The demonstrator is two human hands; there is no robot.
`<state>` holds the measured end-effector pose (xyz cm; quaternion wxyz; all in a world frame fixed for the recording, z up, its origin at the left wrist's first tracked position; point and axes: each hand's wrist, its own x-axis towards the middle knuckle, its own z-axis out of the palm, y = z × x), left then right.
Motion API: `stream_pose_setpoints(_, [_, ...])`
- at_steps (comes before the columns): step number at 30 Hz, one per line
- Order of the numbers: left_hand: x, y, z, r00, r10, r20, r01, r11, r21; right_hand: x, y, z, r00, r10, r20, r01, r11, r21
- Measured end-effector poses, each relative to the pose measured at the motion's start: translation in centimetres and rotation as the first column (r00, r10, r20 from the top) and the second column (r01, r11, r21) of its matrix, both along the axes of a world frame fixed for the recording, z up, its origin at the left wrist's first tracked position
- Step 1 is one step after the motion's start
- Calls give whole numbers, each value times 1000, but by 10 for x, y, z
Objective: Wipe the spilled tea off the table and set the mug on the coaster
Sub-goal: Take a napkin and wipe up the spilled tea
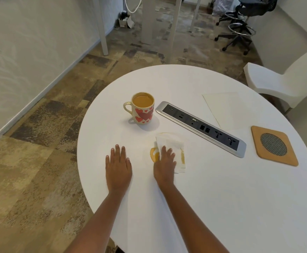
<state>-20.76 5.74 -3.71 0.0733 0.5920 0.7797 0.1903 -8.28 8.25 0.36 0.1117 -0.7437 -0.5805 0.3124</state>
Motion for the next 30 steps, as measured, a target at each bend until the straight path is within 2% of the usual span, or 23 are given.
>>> stream_pose_setpoints(3, [-1,-1,1,1000,5,9,-4,1000,-13,-20,-1,0,998,59,8,-59,998,26])
stream_pose_setpoints(5, [-2,-1,2,1000,7,15,-7,1000,-12,-26,-8,-4,982,182,48,-185,981,58])
stream_pose_setpoints(7, [-3,-1,2,999,14,32,-14,1000,-1,-23,-16,-9,927,358,114,-368,926,80])
stream_pose_setpoints(10, [-5,-3,1,996,22,83,-24,999,23,2,-24,-15,776,596,208,-621,779,86])
stream_pose_setpoints(13, [-5,-3,2,994,13,111,-17,999,40,39,-21,-12,562,787,252,-818,574,31])
stream_pose_setpoints(16, [-5,-4,2,993,7,117,-12,999,43,76,-13,-3,376,889,262,-915,400,-45])
stream_pose_setpoints(18, [-4,-4,3,994,6,110,-12,999,52,97,-11,3,331,906,263,-929,362,-79])
stream_pose_setpoints(21, [-4,-5,4,994,6,105,-12,998,54,122,-14,8,360,895,263,-914,395,-94])
stream_pose_setpoints(23, [-5,-5,5,995,1,105,-7,999,53,130,-23,9,428,867,256,-882,463,-90])
stream_pose_setpoints(26, [-5,-5,5,995,-4,99,-1,999,53,128,-44,7,638,749,179,-760,650,-9])
stream_pose_setpoints(28, [-5,-4,5,995,-5,104,-1,999,50,120,-58,8,792,607,62,-610,790,57])
stream_pose_setpoints(30, [-5,-4,6,994,-2,113,-4,999,49,108,-68,14,881,464,-91,-454,884,111])
